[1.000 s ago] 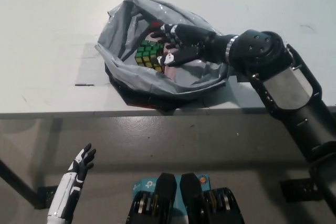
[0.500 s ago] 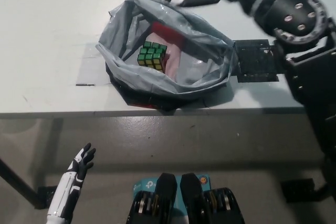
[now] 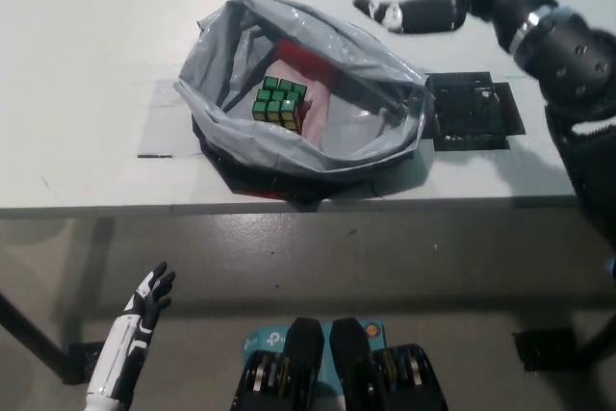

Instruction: Use the right hand to pick up a rubix's cube and place it into a plastic bag and lift the bag

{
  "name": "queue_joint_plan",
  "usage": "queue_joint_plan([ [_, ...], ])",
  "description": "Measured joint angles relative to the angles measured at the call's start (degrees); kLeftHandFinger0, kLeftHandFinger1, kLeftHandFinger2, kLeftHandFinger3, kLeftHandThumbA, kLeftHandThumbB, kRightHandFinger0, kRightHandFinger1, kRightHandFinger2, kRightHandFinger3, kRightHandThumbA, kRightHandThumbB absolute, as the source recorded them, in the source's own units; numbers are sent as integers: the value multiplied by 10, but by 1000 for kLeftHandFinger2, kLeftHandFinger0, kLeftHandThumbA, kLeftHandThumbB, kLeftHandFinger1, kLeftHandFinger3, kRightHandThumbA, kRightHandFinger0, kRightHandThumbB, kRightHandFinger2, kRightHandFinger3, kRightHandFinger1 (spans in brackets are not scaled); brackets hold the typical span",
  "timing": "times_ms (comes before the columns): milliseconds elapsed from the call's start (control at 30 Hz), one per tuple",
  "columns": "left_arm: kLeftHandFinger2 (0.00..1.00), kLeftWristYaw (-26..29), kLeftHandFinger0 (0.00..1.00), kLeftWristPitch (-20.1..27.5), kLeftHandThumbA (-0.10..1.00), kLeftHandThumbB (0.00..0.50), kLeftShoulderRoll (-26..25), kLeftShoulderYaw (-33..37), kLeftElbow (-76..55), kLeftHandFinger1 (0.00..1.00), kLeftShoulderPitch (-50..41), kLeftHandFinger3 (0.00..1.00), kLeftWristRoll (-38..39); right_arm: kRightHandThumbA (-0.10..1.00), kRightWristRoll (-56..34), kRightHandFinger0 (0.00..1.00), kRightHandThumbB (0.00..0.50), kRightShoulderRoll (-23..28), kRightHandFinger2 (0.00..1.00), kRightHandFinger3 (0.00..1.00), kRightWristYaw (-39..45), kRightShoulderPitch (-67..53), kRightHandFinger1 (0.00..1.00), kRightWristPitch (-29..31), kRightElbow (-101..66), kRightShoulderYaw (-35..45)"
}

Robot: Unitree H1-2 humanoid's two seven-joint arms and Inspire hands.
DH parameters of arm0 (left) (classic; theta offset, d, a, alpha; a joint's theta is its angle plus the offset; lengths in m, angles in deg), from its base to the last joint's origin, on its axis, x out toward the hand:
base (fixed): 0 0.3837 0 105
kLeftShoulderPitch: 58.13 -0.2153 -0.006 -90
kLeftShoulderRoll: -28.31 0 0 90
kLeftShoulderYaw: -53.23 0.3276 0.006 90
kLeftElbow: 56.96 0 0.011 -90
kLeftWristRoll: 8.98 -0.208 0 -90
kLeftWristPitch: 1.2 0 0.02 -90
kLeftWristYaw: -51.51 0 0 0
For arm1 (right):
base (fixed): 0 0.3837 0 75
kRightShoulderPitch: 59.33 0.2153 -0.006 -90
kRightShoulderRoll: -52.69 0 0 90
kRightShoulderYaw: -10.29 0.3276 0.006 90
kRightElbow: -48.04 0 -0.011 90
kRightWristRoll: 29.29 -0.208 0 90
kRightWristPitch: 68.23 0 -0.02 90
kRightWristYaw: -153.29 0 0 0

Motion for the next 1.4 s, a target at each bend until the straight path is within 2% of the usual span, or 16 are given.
queue_joint_plan([
  [100,1000,0,1000,0,1000,337,0,0,0,1000,0,1000,0,704,15,1000,455,0,1000,1000,-5,-26,1000,5,17,-6],
  [200,1000,0,1000,0,1000,344,0,0,0,1000,0,1000,0,735,18,1000,441,0,1000,1000,-6,-42,1000,6,25,-7],
  [367,1000,0,1000,0,1000,343,0,0,0,1000,0,1000,0,781,24,1000,484,0,1000,1000,-8,-54,1000,13,32,-11],
  [500,1000,0,1000,0,1000,351,0,0,0,1000,0,1000,-1,777,33,1000,485,-2,1000,1000,-10,-54,1000,17,34,-19],
  [533,1000,0,1000,0,1000,350,0,0,0,1000,0,1000,-1,711,36,1000,464,-2,1000,1000,-11,-54,1000,17,35,-21],
  [633,1000,0,1000,0,1000,360,0,0,0,1000,0,1000,-2,704,50,1000,466,-3,1000,1000,-17,-54,1000,18,44,-30],
  [800,1000,0,1000,0,1000,340,0,0,0,1000,0,1000,-3,695,80,1000,481,-2,1000,1000,-35,-54,1000,21,81,-41],
  [1067,1000,0,1000,1,1000,345,0,0,1,1000,0,1000,-3,659,122,1000,472,2,1000,1000,-65,-54,1000,28,119,-50],
  [1400,1000,0,1000,1,1000,359,0,0,1,1000,0,1000,-6,704,155,1000,479,2,1000,1000,-100,-42,1000,32,174,-59],
])
